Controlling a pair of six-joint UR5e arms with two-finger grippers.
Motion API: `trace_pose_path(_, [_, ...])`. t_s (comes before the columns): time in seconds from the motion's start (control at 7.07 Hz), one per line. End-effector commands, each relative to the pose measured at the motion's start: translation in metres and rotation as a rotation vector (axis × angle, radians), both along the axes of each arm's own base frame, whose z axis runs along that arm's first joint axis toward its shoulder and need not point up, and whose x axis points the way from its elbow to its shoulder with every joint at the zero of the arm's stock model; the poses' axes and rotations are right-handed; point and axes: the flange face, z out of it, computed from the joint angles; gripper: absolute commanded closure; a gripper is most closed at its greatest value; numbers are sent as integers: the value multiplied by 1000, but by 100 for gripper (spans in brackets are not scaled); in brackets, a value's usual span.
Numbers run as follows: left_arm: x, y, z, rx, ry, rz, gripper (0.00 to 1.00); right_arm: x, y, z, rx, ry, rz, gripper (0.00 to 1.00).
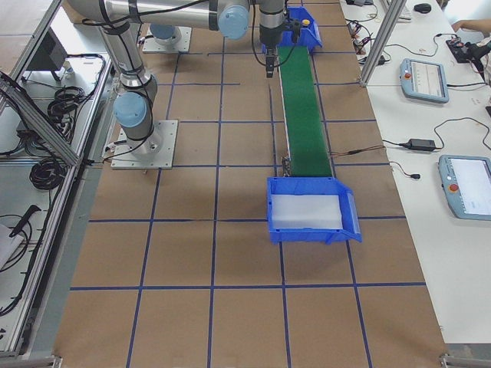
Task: Transport two buttons from left to right
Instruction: 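Lift the red button and carry it onto the conveyor's near end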
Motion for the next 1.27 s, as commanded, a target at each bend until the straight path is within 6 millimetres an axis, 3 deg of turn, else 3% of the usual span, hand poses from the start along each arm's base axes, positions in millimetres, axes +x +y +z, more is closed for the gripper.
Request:
trace_pose_path(0.0, [-26,5,95,1,-47,-40,98,0,0,0,-1,2,0,0])
trace_pose_path(0.14, [-31,13,124,-2,-48,-31,98,1,0,0,-1,0,1,0])
trace_pose_path(0.28, [-46,14,140,-9,-42,-9,98,0,0,0,-1,0,0,0])
trace_pose_path(0.42, [-74,6,140,-17,-15,13,98,0,0,0,-1,0,0,0])
trace_pose_path(0.71, [-132,-10,117,-21,28,38,98,0,0,0,-1,2,0,0])
trace_pose_path(0.99, [-180,-28,63,-21,79,53,98,2,0,0,-1,0,2,0])
trace_pose_path(1.13, [-190,-33,38,1,76,63,98,-1,0,0,-1,2,-2,0])
